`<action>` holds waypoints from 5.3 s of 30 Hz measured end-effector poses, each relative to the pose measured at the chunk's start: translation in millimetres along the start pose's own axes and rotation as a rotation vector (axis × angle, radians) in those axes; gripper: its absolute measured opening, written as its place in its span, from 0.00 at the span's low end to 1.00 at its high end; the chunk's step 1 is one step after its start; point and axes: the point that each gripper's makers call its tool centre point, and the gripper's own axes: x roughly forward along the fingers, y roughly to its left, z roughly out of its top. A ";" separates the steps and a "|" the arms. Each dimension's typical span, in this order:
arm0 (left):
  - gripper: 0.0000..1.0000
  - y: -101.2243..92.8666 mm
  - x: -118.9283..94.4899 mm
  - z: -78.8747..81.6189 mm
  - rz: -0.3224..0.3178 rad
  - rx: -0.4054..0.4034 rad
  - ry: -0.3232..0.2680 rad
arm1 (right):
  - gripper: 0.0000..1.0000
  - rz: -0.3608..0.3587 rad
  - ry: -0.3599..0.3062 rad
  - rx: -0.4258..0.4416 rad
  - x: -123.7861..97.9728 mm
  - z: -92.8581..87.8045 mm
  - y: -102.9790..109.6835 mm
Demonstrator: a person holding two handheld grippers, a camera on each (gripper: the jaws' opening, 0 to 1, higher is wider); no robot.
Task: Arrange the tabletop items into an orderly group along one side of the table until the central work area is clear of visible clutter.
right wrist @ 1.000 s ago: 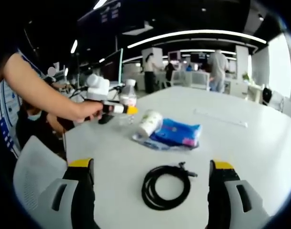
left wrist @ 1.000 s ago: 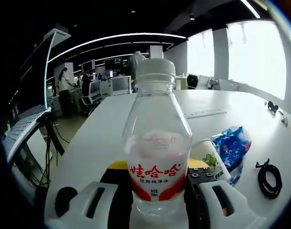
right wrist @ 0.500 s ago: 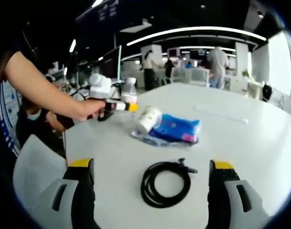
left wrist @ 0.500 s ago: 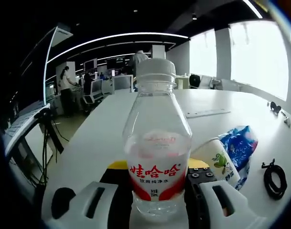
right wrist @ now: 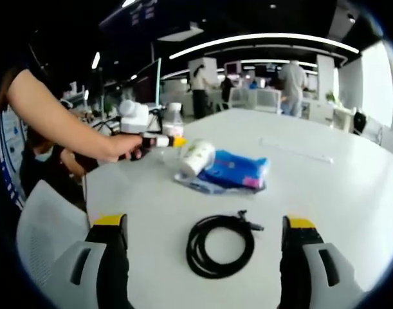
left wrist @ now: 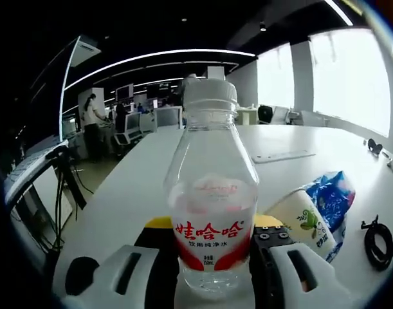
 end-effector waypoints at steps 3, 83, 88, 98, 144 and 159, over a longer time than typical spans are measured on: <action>0.40 1.8 1.3 2.0 0.012 0.002 -0.003 | 0.98 0.002 0.002 -0.004 1.0 0.7 1.7; 0.50 33.0 20.1 -2.4 0.052 0.013 0.051 | 0.96 -0.006 0.027 -0.012 -2.5 -7.2 1.5; 0.53 32.4 14.0 -3.7 0.044 0.027 0.063 | 0.96 -0.005 0.024 -0.009 -2.1 -7.5 2.3; 0.55 28.5 7.7 1.1 0.019 0.060 0.071 | 0.96 0.005 0.012 -0.014 -2.3 -3.9 7.7; 0.53 7.0 -40.3 -16.5 -0.104 0.077 0.211 | 0.94 0.043 -0.057 -0.016 -8.6 10.2 22.5; 0.53 -10.8 -52.3 -21.9 -0.133 0.060 0.236 | 0.94 0.041 -0.079 -0.002 -12.2 11.4 24.4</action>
